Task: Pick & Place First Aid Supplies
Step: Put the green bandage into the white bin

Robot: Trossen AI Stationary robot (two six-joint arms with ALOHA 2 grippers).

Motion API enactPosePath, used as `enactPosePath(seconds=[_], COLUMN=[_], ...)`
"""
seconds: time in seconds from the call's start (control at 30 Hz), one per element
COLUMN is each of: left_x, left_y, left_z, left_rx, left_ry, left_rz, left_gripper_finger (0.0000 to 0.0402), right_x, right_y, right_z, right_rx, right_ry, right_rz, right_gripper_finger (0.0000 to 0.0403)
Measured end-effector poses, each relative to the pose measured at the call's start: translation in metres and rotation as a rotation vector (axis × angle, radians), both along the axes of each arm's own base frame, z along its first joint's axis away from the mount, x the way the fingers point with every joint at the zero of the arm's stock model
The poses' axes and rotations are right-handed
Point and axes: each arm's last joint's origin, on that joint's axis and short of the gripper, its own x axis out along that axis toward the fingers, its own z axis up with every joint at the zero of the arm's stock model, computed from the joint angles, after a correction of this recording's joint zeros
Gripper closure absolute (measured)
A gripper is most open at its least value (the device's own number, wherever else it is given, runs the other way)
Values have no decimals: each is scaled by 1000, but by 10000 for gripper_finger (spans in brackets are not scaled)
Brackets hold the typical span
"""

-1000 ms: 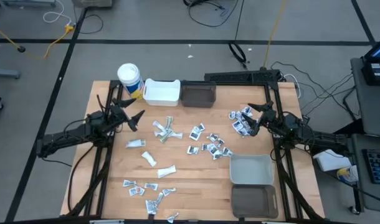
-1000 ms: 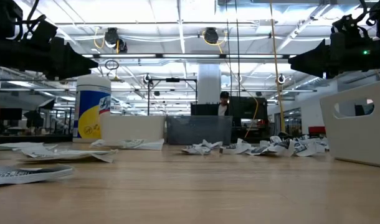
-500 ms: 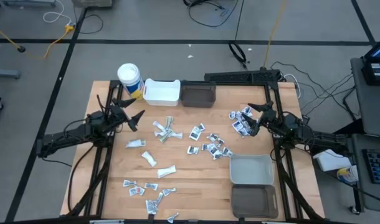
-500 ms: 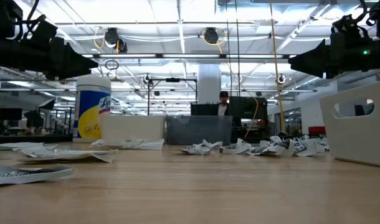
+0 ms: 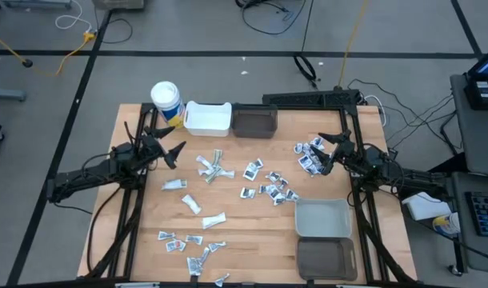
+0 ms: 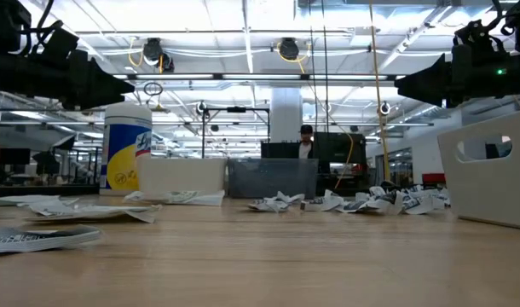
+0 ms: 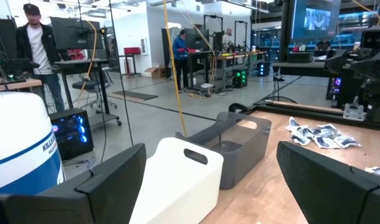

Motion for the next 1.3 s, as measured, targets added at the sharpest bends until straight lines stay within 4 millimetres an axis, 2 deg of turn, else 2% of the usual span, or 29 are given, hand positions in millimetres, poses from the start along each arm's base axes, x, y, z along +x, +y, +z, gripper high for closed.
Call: enactPosePath(seconds=[0.3,0.43,0.67,0.87,1.07,1.3], left_x=[-1,-8,-20,-26,-20,-4], left_y=[0,-2,-6,-7,-6,-6], left_z=[5,29,80,127,162,192], left_rx=[-2,-9,-39,-148,-292,-410], left_ry=[-1,-13,82,173,273,447], left_rz=[0,-1,0,5,13,-84], left_gripper_finger=[36,36,36,36,36,36], right_x=[0,0,0,0,0,0], right_y=[0,0,0,0,0,0], right_z=[0,0,0,0,0,0], right_rx=[0,0,0,0,0,0], right_ry=[0,0,0,0,0,0], right_rz=[0,0,0,0,0,0], right_gripper_finger=[124,124,124,124,124,124])
